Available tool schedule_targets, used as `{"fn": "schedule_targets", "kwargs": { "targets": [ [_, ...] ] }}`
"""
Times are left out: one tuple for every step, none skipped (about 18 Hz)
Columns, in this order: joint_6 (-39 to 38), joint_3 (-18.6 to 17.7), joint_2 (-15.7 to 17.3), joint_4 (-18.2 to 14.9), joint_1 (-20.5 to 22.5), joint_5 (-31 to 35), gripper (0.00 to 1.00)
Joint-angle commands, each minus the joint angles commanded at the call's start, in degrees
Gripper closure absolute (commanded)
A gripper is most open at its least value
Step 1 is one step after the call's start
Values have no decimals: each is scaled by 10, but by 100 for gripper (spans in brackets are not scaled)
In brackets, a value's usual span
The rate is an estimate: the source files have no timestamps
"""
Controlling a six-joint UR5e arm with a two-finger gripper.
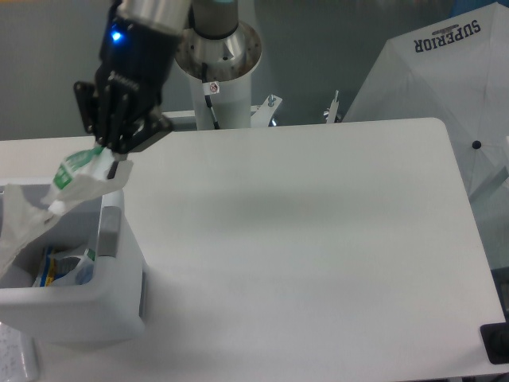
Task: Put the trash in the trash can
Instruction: 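Lift the green-zip bag and carry it over the bin, then lower the bag into the bin and open the gripper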
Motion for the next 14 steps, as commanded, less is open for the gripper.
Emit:
{"fn": "schedule_targets", "kwargs": {
  "targets": [
    [1,0,-1,0,-1,0,100],
    [4,-3,-1,0,-10,1,100],
    [9,-4,-2,0,-16,11,100],
    [17,-7,-2,-1,-24,30,100],
    [25,-9,-2,-1,-35,46,100],
    [29,-12,-3,-1,-40,61,100],
    [30,-15,-7,-1,-44,72,100],
    [30,-19,-11,-2,-52,91,100],
    [31,-27,-11,-1,-61,117,100],
    [36,-33,-11,-1,-69,134,100],
    [40,-34,-11,-1,-70,141,100],
    [40,-35,-12,-1,-70,141,100],
    [39,-35,-12,-1,-71,141,100],
    [38,-35,-13,-2,-72,141,100]
  ]
}}
